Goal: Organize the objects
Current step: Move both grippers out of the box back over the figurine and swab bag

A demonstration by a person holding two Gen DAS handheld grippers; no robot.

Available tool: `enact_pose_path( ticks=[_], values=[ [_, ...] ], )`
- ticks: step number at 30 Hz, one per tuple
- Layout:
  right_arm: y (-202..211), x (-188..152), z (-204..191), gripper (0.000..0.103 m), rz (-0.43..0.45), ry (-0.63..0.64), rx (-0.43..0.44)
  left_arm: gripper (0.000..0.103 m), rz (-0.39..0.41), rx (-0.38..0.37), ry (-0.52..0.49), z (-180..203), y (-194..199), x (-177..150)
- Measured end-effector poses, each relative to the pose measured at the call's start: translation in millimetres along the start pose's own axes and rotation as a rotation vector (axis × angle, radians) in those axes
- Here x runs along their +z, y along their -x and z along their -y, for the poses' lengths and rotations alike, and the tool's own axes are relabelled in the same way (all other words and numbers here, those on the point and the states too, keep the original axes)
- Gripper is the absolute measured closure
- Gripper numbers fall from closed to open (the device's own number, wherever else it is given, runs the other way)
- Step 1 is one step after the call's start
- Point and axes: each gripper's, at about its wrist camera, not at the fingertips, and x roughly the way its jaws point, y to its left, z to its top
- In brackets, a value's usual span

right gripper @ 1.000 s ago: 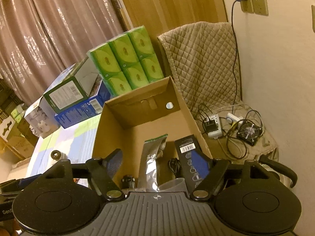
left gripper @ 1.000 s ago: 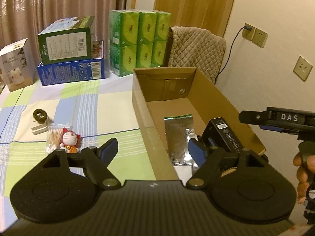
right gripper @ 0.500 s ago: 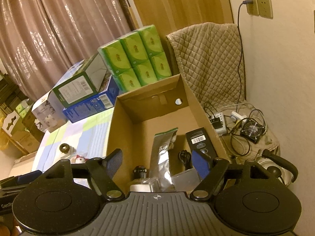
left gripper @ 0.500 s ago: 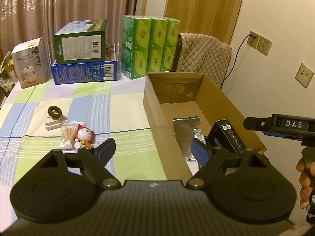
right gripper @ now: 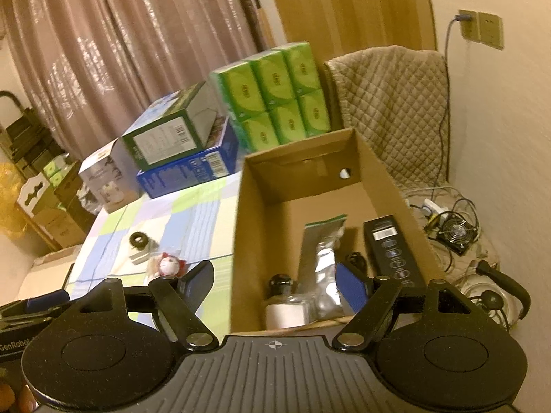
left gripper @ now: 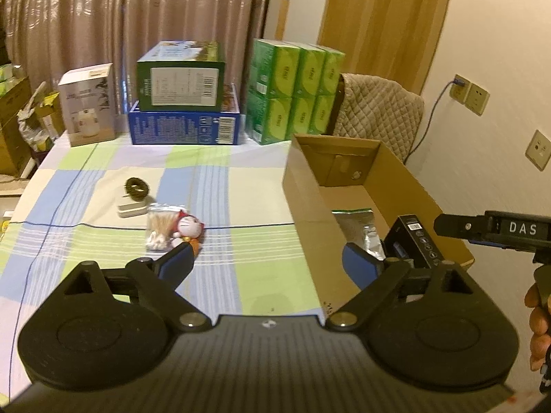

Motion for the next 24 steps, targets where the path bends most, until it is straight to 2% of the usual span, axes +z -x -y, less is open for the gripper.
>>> enact_pose_path(
  ticks=[6, 11, 18, 24],
  values=[
    [-2, -5, -24, 0.027, -0.006, 0.035, 0.028, 0.005, 0.013, 0.035, 0.033, -27, 15, -6],
    [-6, -10, -42, 0.027, -0.016, 0.055, 0.055, 0.001, 0.018, 0.093, 0.054, -54, 26, -11],
    [-13, -15, -61, 0.027, -0.029, 0.079, 0.082, 0.001, 0.03, 0.172, 0.072, -86, 43, -17],
    [-18, -19, -78, 0.027, -0.036, 0.101, 0.11, 0.001, 0.029, 0.197, 0.088, -104, 48, -17]
  ],
)
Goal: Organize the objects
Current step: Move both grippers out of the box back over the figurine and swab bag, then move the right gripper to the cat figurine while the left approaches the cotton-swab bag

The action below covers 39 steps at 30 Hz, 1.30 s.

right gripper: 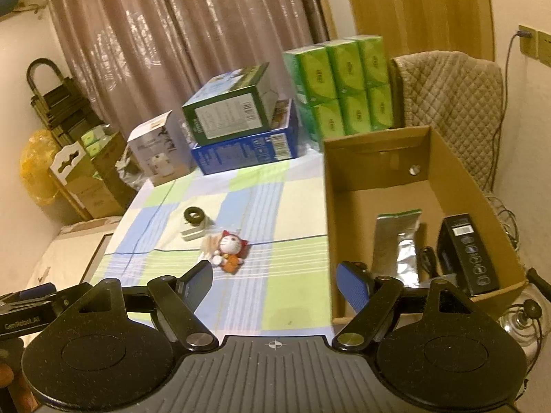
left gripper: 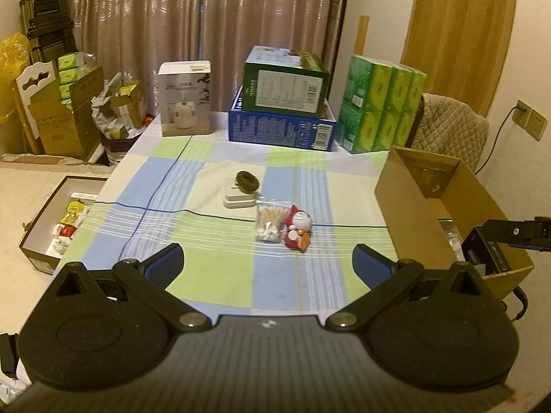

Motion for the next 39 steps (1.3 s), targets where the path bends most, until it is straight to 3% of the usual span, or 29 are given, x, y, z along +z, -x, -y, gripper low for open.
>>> enact_pose_path(
  ticks=[24, 39],
  values=[
    [-44, -10, -43, 0.026, -0.055, 0.089, 0.05, 0.001, -0.037, 0.051, 0.026, -34, -23, -5],
    [-115, -17, -51, 0.026, -0.091, 0.073, 0.076, 0.001, -0.065, 0.063, 0.046, -55, -82, -3]
  ],
)
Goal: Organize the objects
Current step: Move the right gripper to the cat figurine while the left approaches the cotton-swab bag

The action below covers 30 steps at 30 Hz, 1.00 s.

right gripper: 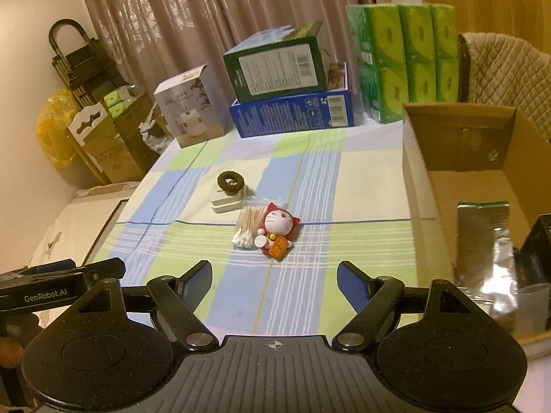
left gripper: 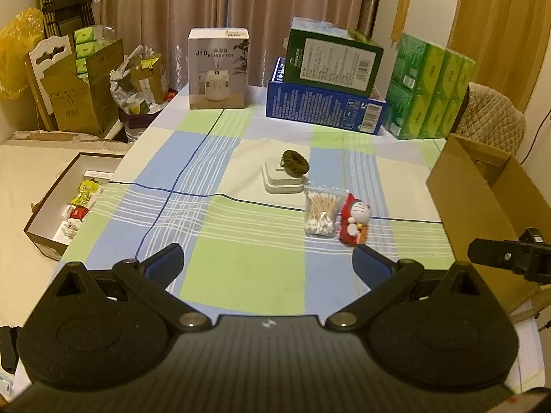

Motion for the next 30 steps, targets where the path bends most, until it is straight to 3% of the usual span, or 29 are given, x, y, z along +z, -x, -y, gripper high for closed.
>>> enact_pose_path(
  ticks=[22, 30],
  values=[
    [-136, 19, 22, 0.027, -0.041, -0.004, 0.024, 0.001, -0.044, 0.015, 0.027, -15, -143, 10],
    [-169, 18, 18, 0.038, -0.083, 0.036, 0.042, 0.001, -0.035, 0.023, -0.01, -16, -167, 26]
  ],
)
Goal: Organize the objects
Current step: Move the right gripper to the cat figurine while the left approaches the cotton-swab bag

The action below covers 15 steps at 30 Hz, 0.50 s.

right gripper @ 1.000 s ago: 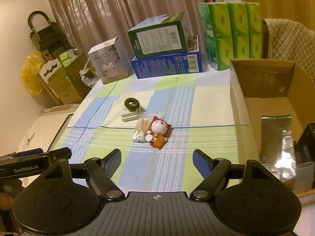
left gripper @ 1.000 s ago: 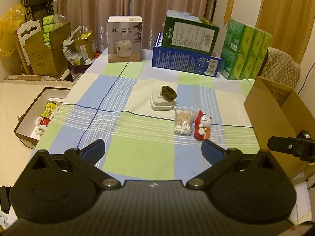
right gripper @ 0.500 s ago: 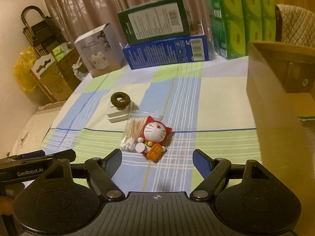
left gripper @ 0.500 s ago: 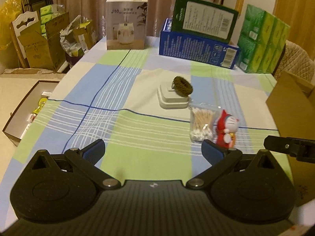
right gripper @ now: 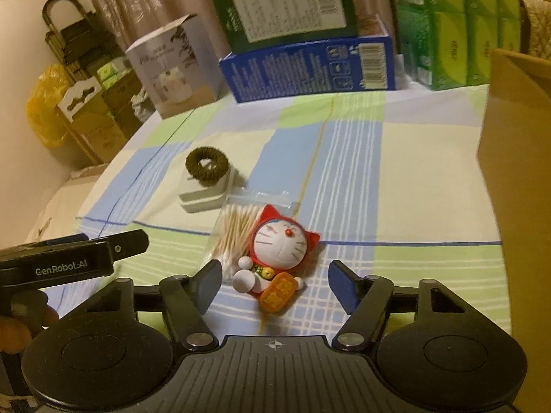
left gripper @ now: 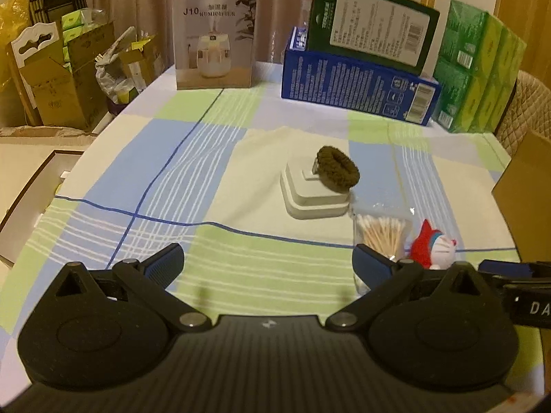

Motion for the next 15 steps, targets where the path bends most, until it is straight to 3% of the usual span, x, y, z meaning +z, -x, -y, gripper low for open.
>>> enact_pose_path(
  ticks=[6, 15],
  values=[
    [-18, 0, -2, 0.043, -0.013, 0.028, -0.006, 0.001, 0.0, -0.036, 0.012, 4, -3, 3],
    [-34, -1, -8, 0.056, -0.021, 0.051, -0.019, 0.001, -0.011, -0.01, 0.008, -8, -4, 1]
  ],
)
